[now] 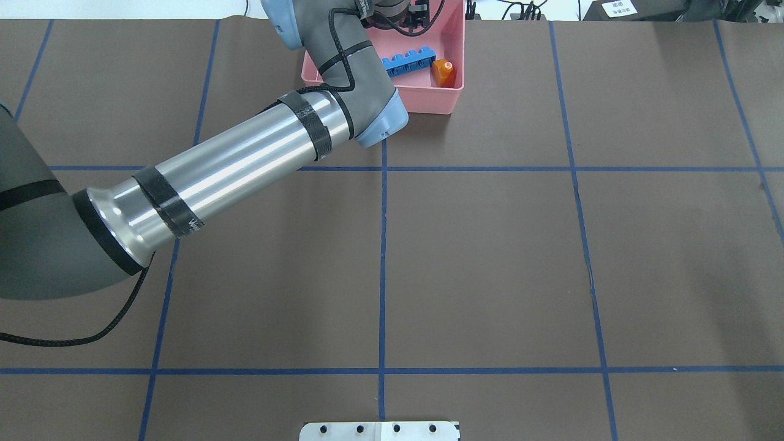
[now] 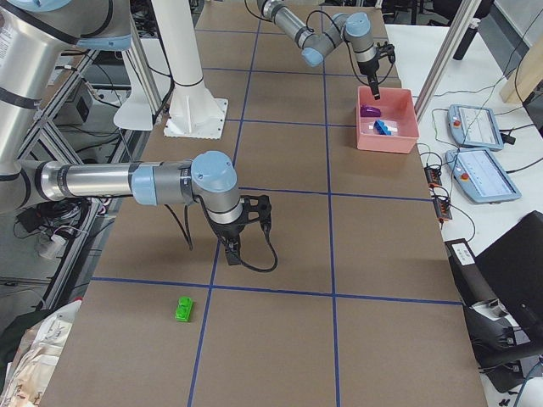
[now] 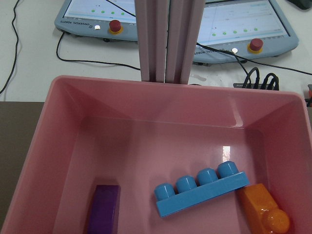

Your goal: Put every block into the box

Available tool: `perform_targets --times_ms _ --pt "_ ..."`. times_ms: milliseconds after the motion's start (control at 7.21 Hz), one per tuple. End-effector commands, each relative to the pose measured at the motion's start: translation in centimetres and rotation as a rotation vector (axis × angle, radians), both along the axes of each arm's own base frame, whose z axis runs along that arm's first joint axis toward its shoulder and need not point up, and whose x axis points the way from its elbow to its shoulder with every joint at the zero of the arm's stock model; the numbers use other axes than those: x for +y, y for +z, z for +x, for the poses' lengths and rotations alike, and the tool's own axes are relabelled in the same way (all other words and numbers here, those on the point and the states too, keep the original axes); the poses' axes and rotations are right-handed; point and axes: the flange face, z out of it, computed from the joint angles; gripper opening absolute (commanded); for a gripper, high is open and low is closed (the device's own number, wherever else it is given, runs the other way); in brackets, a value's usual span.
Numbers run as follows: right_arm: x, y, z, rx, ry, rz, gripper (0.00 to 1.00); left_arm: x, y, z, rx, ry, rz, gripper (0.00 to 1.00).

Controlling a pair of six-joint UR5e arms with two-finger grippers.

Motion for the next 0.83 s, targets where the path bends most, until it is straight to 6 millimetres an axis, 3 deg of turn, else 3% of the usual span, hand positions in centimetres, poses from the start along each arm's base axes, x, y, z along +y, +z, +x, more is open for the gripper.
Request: perform_targets --times_ms 0,139,277,416,555,693 --pt "3.0 1.4 -0.1 -0.002 0.003 0.008 1.00 4.3 -2.4 -3.1 -0.131 0.157 -0.032 1.00" --pt "5.3 2.4 -0.1 -0.002 0.005 0.007 1.00 6.6 -1.5 -6.0 -0.184 0.254 0.061 1.00" --pt "6.8 3.3 -0.1 -0.001 -0.001 0.020 1.00 9.0 3.2 -9.3 -0.251 0.362 0.165 1.00" --pt "8.2 4.0 -0.1 0.002 -0.019 0.052 1.00 9.9 8.4 -14.0 -0.273 0.443 0.220 1.00" --pt "9.6 6.0 -0.2 0.011 -0.113 0.117 1.00 9.4 12.4 -19.1 -0.269 0.518 0.247 1.00" --pt "10.2 7.6 -0.1 0.020 -0.170 0.144 1.00 9.1 15.7 -22.7 -0.287 0.564 0.267 1.00"
